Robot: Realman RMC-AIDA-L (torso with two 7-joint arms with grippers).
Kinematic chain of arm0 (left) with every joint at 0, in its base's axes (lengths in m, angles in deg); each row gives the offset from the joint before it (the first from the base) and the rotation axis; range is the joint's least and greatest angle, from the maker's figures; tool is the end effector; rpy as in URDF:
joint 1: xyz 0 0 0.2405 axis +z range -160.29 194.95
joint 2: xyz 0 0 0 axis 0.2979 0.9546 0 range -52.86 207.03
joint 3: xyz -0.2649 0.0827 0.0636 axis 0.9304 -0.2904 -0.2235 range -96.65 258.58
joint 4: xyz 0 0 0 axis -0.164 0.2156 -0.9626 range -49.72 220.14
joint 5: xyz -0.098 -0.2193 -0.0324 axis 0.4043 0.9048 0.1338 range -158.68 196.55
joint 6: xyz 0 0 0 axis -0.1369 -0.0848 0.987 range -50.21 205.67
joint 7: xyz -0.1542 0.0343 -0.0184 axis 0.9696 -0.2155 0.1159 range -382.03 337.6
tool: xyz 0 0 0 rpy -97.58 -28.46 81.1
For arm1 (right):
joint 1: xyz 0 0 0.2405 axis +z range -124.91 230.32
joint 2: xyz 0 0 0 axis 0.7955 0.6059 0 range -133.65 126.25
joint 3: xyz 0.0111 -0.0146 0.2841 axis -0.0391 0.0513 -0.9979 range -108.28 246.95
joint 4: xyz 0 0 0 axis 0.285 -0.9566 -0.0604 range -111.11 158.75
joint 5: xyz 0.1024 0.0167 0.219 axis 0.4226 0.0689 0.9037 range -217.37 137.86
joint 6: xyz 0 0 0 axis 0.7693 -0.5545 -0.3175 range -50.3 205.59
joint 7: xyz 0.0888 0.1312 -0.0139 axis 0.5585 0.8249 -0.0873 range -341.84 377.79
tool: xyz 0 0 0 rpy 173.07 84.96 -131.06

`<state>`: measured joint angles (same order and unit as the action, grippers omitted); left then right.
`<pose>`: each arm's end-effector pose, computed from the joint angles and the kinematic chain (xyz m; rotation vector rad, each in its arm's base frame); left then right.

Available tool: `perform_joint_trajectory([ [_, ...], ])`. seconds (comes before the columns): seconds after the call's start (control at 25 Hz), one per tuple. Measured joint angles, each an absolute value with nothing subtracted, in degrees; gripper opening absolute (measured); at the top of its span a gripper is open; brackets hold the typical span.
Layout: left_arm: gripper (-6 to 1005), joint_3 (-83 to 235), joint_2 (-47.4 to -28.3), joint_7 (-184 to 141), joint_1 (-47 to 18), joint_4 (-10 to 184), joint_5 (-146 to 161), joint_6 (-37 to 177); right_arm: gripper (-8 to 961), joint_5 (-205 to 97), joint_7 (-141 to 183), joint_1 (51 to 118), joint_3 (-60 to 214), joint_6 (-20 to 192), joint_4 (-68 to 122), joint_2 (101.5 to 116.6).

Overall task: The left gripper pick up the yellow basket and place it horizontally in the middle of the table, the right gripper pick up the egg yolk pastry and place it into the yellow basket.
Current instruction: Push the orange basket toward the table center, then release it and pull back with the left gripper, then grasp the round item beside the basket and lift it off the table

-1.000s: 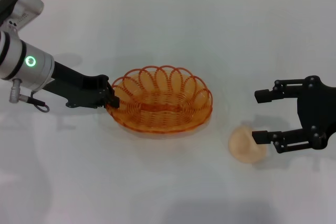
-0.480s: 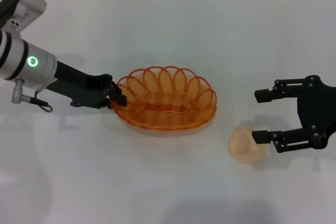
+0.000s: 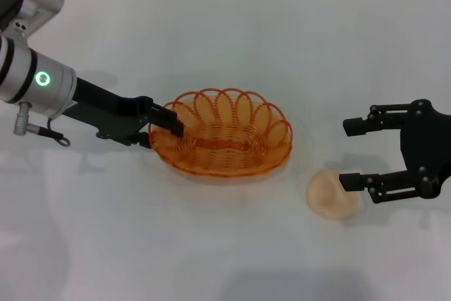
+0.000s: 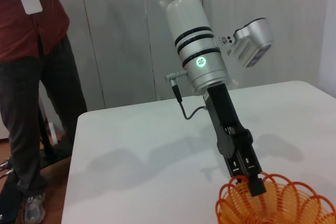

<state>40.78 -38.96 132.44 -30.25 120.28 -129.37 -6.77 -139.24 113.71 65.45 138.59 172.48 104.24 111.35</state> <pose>-0.2749 0.4313 -0.0334 -2.2054 -2.0272 0.0178 0.2222 0.3193 0.0316 -2.9322 0.1961 0.5026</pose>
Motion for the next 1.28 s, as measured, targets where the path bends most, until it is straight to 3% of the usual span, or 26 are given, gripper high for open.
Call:
perform_joint_trajectory([
  [0.04, 573, 40.8, -38.86, 132.36, -30.31, 120.36, -129.35, -6.94, 755, -139.24, 113.68, 65.45, 138.59, 172.48, 104.24, 111.35],
  [0.48, 893, 40.6, -37.56, 129.58, -30.35, 123.99, -125.25, -8.38, 754, -139.24, 113.76, 65.45, 138.59, 172.29, 104.25, 111.35],
  [1.28, 887, 40.54, -35.41, 99.61, -25.51, 134.33, -111.73, -10.65, 753, -139.19, 114.7, 66.09, 139.13, 166.55, 102.47, 111.44],
])
